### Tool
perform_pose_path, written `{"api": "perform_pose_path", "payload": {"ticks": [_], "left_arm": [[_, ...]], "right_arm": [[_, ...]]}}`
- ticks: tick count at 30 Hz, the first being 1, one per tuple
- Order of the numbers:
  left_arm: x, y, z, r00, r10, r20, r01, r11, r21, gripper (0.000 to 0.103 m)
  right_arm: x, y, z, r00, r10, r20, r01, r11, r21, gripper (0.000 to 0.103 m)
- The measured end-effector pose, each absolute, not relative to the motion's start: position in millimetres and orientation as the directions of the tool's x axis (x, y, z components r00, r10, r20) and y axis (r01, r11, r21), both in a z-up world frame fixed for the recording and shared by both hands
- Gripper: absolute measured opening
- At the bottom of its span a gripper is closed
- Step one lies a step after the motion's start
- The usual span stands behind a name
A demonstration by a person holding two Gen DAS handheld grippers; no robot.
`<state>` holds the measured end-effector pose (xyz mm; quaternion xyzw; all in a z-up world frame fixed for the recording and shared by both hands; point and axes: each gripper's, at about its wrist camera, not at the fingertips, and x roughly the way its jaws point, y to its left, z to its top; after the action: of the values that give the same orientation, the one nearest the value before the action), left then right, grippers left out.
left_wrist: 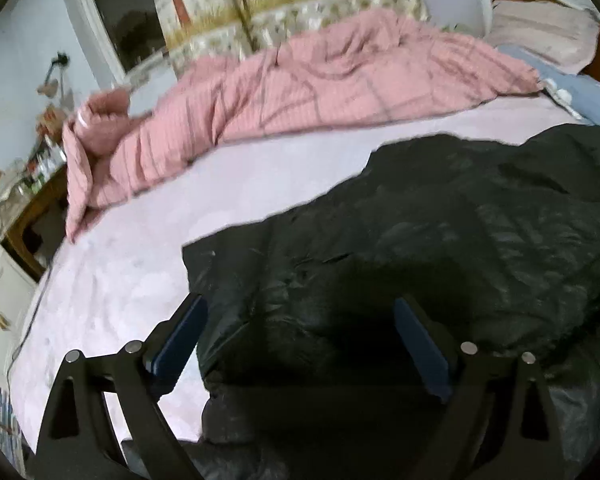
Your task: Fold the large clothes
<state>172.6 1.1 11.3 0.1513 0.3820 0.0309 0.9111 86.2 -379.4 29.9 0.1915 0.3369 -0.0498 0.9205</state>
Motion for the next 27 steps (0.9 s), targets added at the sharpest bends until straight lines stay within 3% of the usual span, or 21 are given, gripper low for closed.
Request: {"api": "perform_pose_path", "payload": {"ticks": [1, 2, 3, 5, 6, 11, 14, 17, 18, 22, 27], "left_arm": [[179.3, 3.9, 6.8, 0.687, 0.168, -0.708, 0.068, 0.954, 0.292, 0.09], [185.5, 5.2, 1.7, 0.664, 0.144, -0.734, 0.099, 0.956, 0.277, 0.063], [188.7, 4.8, -2.7, 0.647, 0.132, -0.751, 0.126, 0.953, 0.276, 0.027], [186.3, 2.5, -3.8, 0.665, 0.149, -0.732, 0.136, 0.939, 0.315, 0.007], [179.4, 1.6, 1.6, 0.712, 0.176, -0.68, 0.112, 0.927, 0.358, 0.001], [160.3, 27.1, 32.4, 0.809, 0.252, -0.53, -0.039, 0.924, 0.38, 0.001], [159.4, 45.0, 38.5, 0.806, 0.259, -0.532, -0.059, 0.93, 0.363, 0.001], [159.4, 52.1, 29.0, 0.793, 0.278, -0.543, -0.053, 0.918, 0.393, 0.001], [159.4, 53.8, 23.4, 0.786, 0.299, -0.54, -0.061, 0.908, 0.415, 0.001], [163.1, 72.9, 5.6, 0.737, 0.318, -0.596, -0.081, 0.918, 0.389, 0.001], [165.3, 88.4, -15.3, 0.701, 0.292, -0.65, -0.058, 0.933, 0.356, 0.001]], "right_arm": [[85.1, -381.9, 32.5, 0.775, 0.029, -0.631, 0.226, 0.92, 0.32, 0.054], [84.1, -385.0, 34.6, 0.781, 0.013, -0.624, 0.237, 0.919, 0.316, 0.055], [83.6, -387.0, 35.9, 0.784, -0.002, -0.62, 0.247, 0.918, 0.31, 0.058], [86.1, -389.9, 39.8, 0.787, -0.038, -0.616, 0.262, 0.925, 0.277, 0.059], [87.8, -389.9, 41.6, 0.786, -0.054, -0.616, 0.263, 0.931, 0.254, 0.059], [85.4, -386.7, 47.0, 0.808, -0.048, -0.587, 0.238, 0.938, 0.252, 0.06], [91.7, -377.4, 41.6, 0.792, 0.116, -0.6, 0.118, 0.935, 0.335, 0.06], [111.6, -363.9, 17.5, 0.675, 0.377, -0.634, -0.003, 0.861, 0.509, 0.06], [117.0, -358.6, 10.1, 0.655, 0.384, -0.651, 0.004, 0.859, 0.511, 0.06], [136.1, -335.9, -11.8, 0.572, 0.129, -0.81, 0.109, 0.967, 0.231, 0.054], [132.0, -337.7, -9.3, 0.59, 0.101, -0.801, 0.132, 0.967, 0.218, 0.054]]}}
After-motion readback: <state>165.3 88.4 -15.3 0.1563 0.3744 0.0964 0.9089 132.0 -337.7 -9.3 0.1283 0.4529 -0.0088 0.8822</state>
